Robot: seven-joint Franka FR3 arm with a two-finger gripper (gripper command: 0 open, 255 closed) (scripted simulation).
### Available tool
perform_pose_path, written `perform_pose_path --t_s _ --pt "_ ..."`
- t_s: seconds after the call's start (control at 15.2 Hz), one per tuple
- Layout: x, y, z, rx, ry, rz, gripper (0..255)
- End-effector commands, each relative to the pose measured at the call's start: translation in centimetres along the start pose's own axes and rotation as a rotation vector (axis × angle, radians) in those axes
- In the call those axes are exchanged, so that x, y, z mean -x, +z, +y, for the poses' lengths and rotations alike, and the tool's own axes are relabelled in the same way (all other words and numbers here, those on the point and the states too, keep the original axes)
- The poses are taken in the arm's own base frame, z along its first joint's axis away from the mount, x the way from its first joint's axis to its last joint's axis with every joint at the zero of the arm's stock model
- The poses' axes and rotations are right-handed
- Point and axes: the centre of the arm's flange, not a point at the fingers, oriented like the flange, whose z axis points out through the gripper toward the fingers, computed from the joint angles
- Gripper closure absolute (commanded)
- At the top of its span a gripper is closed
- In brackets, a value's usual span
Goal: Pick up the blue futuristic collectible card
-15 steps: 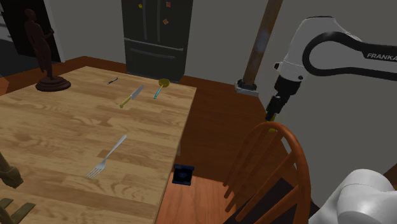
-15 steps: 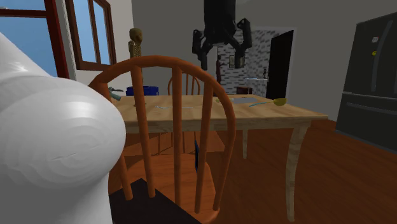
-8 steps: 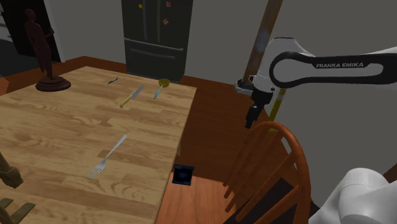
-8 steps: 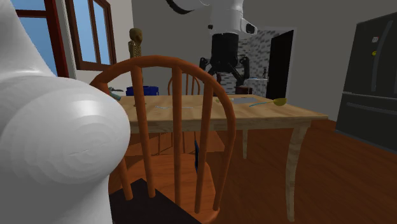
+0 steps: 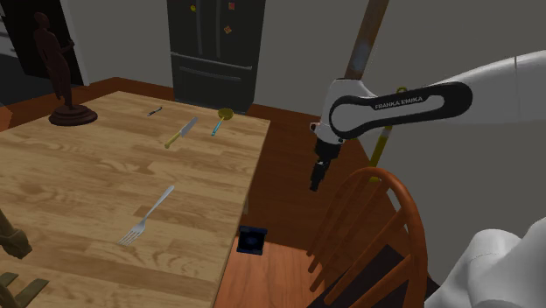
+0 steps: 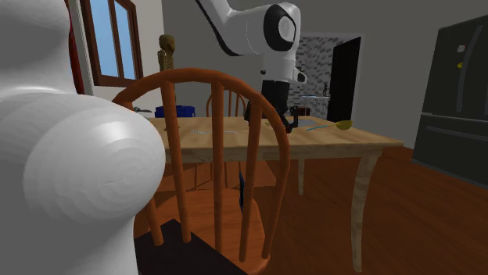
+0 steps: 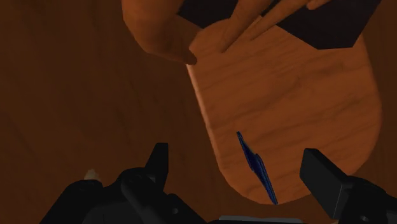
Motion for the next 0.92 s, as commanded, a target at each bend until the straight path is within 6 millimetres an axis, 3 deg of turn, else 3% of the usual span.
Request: perform_pose_path --t_s 0.0,0.86 --pt "-1.8 2.0 -0.3 -0.018 -0.041 -0.008 0" --pt "-12.9 14.8 -4.4 -0.133 -0.301 -0.065 0"
